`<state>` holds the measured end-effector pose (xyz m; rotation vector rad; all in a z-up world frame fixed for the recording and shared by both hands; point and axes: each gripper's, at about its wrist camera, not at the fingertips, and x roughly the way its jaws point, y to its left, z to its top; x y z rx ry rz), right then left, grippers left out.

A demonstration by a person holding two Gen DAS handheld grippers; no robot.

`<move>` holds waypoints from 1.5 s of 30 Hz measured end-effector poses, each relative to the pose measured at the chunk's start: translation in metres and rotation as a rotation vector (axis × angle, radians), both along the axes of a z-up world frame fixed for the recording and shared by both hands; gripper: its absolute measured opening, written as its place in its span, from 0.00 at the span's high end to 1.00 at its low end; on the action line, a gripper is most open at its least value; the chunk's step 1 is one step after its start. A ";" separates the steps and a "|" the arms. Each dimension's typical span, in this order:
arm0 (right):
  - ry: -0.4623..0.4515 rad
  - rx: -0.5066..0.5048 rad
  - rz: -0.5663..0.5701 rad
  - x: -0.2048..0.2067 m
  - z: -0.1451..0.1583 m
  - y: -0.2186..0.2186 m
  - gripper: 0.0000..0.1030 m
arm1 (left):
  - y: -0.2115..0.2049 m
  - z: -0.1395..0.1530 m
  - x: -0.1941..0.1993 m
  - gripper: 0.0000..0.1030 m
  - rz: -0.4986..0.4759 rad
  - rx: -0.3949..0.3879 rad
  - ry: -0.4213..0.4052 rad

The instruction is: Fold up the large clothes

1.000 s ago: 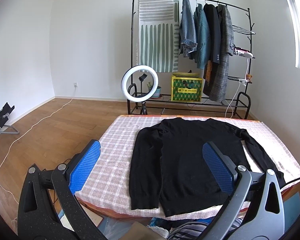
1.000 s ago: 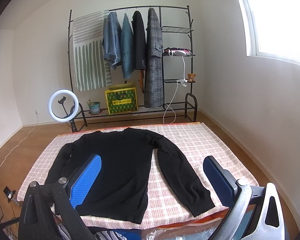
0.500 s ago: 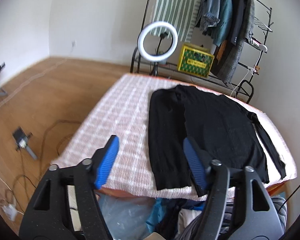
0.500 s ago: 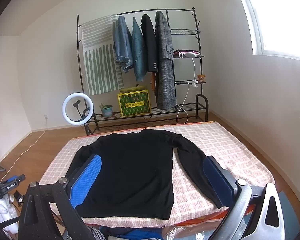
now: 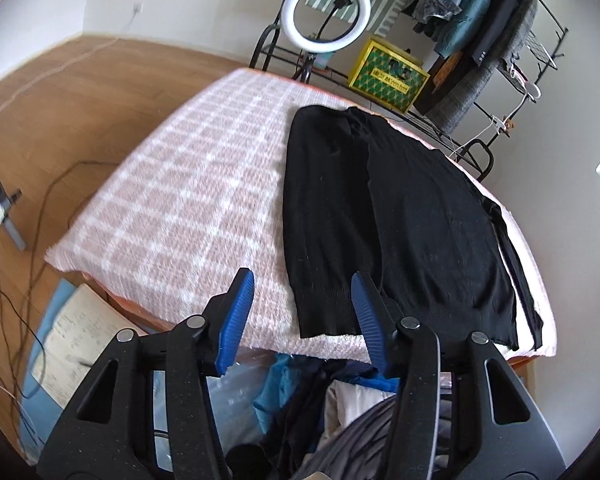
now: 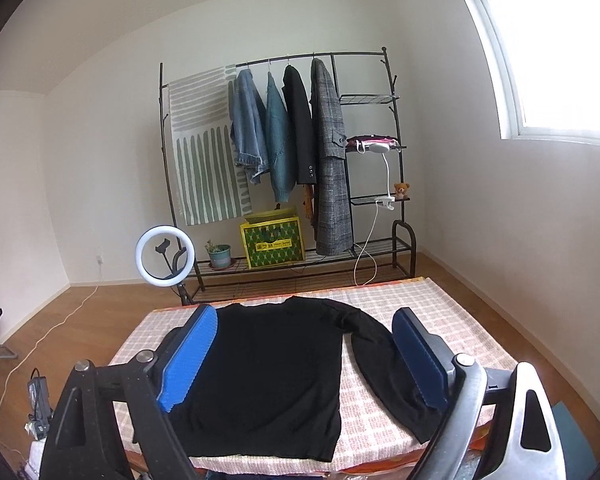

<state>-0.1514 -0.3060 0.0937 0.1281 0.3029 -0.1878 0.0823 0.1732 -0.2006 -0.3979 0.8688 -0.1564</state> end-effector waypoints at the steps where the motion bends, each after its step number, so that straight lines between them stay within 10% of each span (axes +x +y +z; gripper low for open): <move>1: 0.003 -0.006 0.007 0.006 0.001 -0.001 0.18 | 0.001 -0.005 0.002 0.52 0.004 -0.016 0.011; 13: 0.118 0.059 0.169 0.117 -0.037 0.016 0.33 | -0.027 -0.069 0.035 0.52 -0.062 -0.122 0.213; 25: 0.180 0.080 0.342 0.212 -0.078 0.034 0.33 | -0.058 -0.086 0.056 0.56 -0.034 0.024 0.255; 29: 0.214 0.107 0.411 0.252 -0.098 0.039 0.34 | -0.061 -0.089 0.063 0.87 0.003 0.053 0.251; 33: 0.275 0.120 0.495 0.295 -0.130 0.047 0.39 | -0.055 -0.091 0.066 0.94 0.037 0.000 0.255; 45: 0.543 0.229 0.660 0.408 -0.246 0.058 0.58 | 0.001 0.034 0.055 0.95 0.238 0.082 -0.026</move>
